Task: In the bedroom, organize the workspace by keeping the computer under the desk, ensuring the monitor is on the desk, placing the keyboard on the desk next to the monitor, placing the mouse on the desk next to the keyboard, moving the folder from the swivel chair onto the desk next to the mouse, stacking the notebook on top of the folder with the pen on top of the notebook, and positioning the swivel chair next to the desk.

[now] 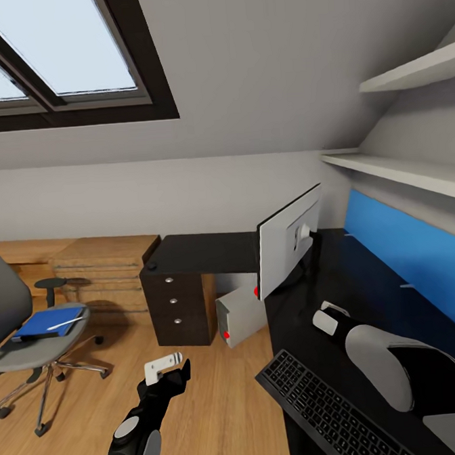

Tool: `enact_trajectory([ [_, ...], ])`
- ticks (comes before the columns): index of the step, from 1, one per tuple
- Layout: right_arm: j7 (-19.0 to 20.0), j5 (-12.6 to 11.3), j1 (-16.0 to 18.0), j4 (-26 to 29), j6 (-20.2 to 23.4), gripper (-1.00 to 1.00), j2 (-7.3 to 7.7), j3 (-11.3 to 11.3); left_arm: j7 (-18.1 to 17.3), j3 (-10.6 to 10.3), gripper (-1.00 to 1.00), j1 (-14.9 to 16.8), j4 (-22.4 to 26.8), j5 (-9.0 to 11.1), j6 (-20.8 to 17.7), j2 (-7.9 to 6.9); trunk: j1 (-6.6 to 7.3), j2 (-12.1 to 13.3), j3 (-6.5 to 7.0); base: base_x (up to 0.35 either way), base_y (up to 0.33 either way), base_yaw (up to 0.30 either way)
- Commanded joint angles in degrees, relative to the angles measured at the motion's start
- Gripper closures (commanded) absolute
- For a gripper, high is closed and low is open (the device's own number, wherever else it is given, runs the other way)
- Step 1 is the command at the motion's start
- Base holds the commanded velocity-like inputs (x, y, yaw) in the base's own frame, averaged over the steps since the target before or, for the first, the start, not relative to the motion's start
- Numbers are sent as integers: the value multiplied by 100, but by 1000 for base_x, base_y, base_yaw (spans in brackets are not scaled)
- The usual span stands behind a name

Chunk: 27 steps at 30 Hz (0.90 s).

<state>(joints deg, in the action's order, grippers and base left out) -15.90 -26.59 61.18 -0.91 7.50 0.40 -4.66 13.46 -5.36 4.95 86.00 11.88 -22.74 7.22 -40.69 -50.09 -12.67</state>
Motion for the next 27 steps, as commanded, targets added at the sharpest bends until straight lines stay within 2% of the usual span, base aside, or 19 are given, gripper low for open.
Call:
enact_trajectory([
  [1, -21, 41, 8, -6, 18, -100, -2, -44, 51, -9, -100, 5, 7, 60, -21, -1, -24, -49, -27, 0, 0, 0],
  [11, -273, 38, 8, 58, 892, -100, -14, -35, 51, -9, -100, -2, 5, 60, -20, -1, -243, -450, -207, 0, 0, 0],
  [27, -466, 72, 8, 64, 953, -100, -14, -18, 51, -9, -100, -3, 1, 59, -20, -1, -595, -1091, -494, 0, 0, 0],
])
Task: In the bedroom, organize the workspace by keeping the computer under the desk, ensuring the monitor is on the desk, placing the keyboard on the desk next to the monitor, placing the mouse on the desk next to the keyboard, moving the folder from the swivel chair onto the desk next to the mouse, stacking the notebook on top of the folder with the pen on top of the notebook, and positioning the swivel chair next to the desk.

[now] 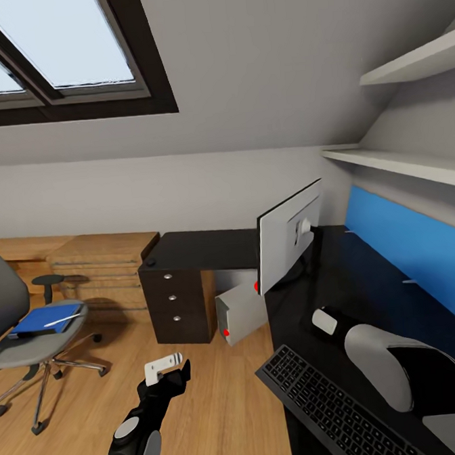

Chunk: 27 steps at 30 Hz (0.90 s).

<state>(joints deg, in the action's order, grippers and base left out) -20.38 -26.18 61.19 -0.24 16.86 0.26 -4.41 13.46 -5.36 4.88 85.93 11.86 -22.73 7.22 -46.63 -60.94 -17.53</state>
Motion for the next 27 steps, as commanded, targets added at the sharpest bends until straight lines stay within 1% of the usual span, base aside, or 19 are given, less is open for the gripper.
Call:
enact_trajectory([
  [1, -18, 31, 7, -2, 15, -100, 0, -43, 51, -9, -100, 4, 7, 59, -21, -1, -23, -47, -26, 0, 0, 0],
  [27, -11, 2, 7, -2, -16, -100, 0, -69, 51, -9, -100, 7, 2, 53, -21, 8, -594, -1090, -493, 0, 0, 0],
])
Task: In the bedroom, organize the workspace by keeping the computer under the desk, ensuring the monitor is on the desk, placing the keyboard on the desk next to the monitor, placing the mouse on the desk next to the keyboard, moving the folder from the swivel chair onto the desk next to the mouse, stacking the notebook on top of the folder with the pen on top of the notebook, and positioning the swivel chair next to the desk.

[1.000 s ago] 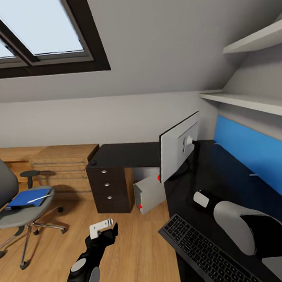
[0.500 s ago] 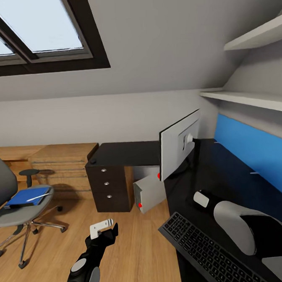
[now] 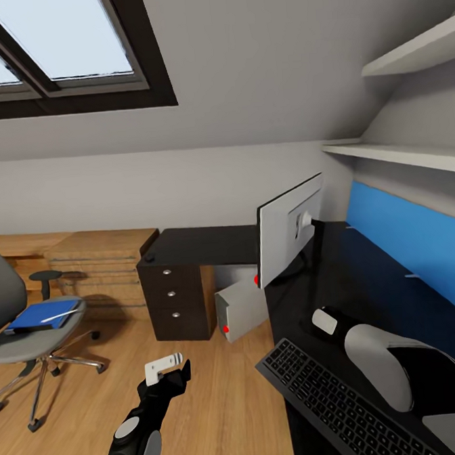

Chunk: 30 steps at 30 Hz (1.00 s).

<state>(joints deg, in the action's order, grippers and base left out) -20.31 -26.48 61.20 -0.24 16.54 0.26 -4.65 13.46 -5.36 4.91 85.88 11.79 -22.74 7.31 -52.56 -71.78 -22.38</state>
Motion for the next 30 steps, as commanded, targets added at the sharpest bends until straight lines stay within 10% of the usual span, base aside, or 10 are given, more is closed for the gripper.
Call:
enact_trajectory([
  [1, -17, 34, 6, -2, 17, -100, 0, -45, 51, -9, -100, 3, 8, 60, -20, -1, -23, -46, -25, 0, 0, 0],
  [30, -4, 29, 6, -5, 0, -100, -10, -45, 51, -9, -100, 2, -1, 60, -20, -1, -550, -1009, -456, 0, 0, 0],
])
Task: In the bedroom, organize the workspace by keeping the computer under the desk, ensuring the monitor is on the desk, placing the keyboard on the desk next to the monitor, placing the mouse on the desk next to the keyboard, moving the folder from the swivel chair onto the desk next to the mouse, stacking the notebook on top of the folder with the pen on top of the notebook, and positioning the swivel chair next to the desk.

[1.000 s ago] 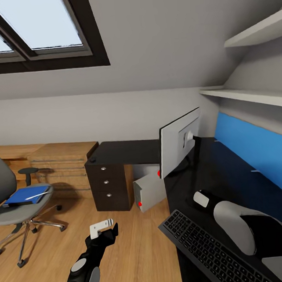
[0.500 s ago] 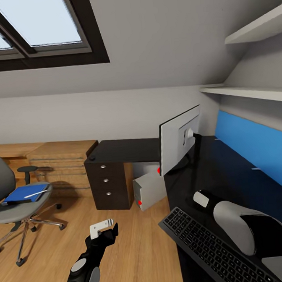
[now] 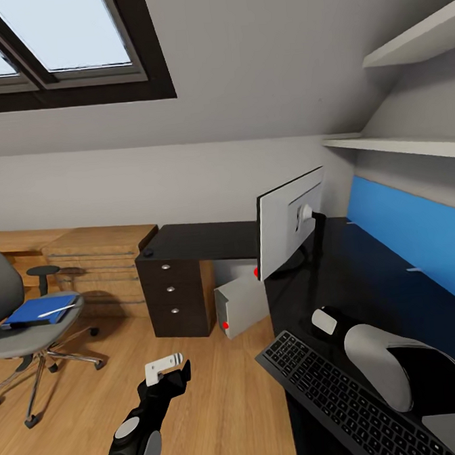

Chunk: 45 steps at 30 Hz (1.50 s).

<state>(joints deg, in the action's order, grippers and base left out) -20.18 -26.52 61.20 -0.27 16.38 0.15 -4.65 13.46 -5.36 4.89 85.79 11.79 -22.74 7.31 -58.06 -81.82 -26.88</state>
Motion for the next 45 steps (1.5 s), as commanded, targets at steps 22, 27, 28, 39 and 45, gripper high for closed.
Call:
enact_trajectory([
  [22, -22, 248, 6, -41, 8, -100, -151, -19, 51, -9, -100, 3, 8, 60, -20, -4, 0, -4, -6, 0, 0, 0],
  [27, -27, 252, 6, -44, 7, -100, -161, -19, 51, -9, -100, 3, 14, 60, -20, -8, 0, -4, -6, 0, 0, 0],
  [28, -31, 254, 6, -47, 6, -100, -165, -19, 51, -9, -100, 3, 15, 60, -20, -9, 0, -4, -6, 0, 0, 0],
  [39, -45, 260, 6, -41, 12, -100, -203, -11, 51, -9, -100, 3, 16, 68, -29, -9, 0, -4, -6, 0, 0, 126],
  [45, -40, 261, 6, -33, 14, -100, -204, -13, 51, -9, -100, 3, 16, 69, -29, -10, 0, -4, -6, 0, 0, 79],
])
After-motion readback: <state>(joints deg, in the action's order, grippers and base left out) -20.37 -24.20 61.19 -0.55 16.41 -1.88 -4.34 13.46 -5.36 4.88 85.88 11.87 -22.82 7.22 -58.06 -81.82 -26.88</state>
